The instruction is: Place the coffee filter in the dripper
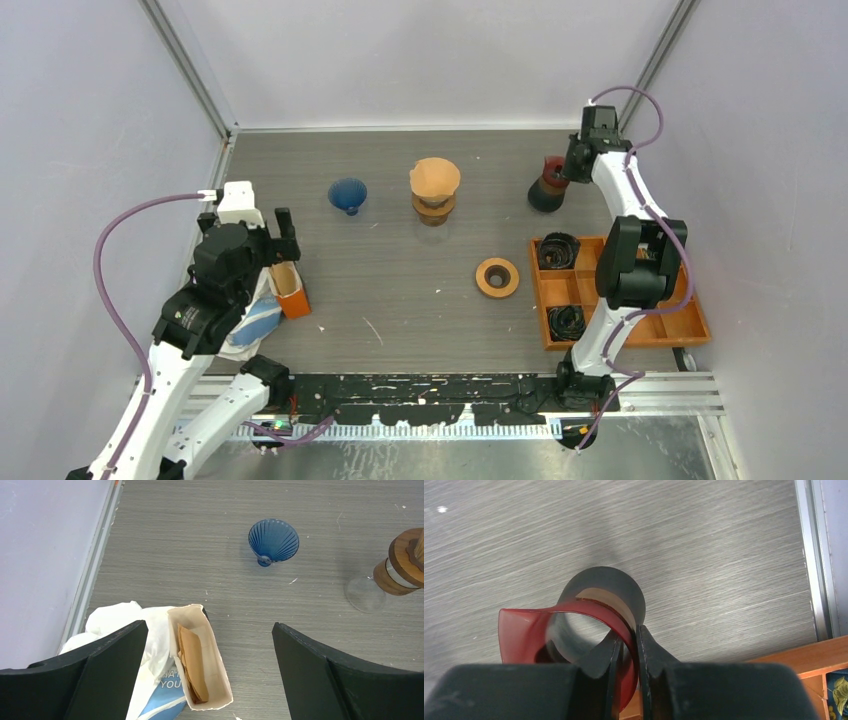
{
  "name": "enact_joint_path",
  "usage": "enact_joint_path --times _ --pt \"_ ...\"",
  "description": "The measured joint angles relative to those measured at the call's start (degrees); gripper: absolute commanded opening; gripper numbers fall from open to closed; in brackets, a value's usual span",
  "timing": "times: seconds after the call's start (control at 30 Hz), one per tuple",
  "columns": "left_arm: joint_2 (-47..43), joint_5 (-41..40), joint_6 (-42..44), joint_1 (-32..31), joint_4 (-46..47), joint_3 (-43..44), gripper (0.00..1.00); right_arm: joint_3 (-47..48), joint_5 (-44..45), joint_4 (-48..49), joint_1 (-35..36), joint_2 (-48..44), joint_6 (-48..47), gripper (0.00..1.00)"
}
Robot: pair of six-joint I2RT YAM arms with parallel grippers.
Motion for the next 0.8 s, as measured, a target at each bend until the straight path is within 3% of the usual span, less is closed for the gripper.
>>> enact_joint_path --times 0.8 --pt "0.6 0.0 -0.2 0.3 0.9 -0.7 0.99 -11.8 -1.2 -6.4 18.0 -22.9 -1.0 0.11"
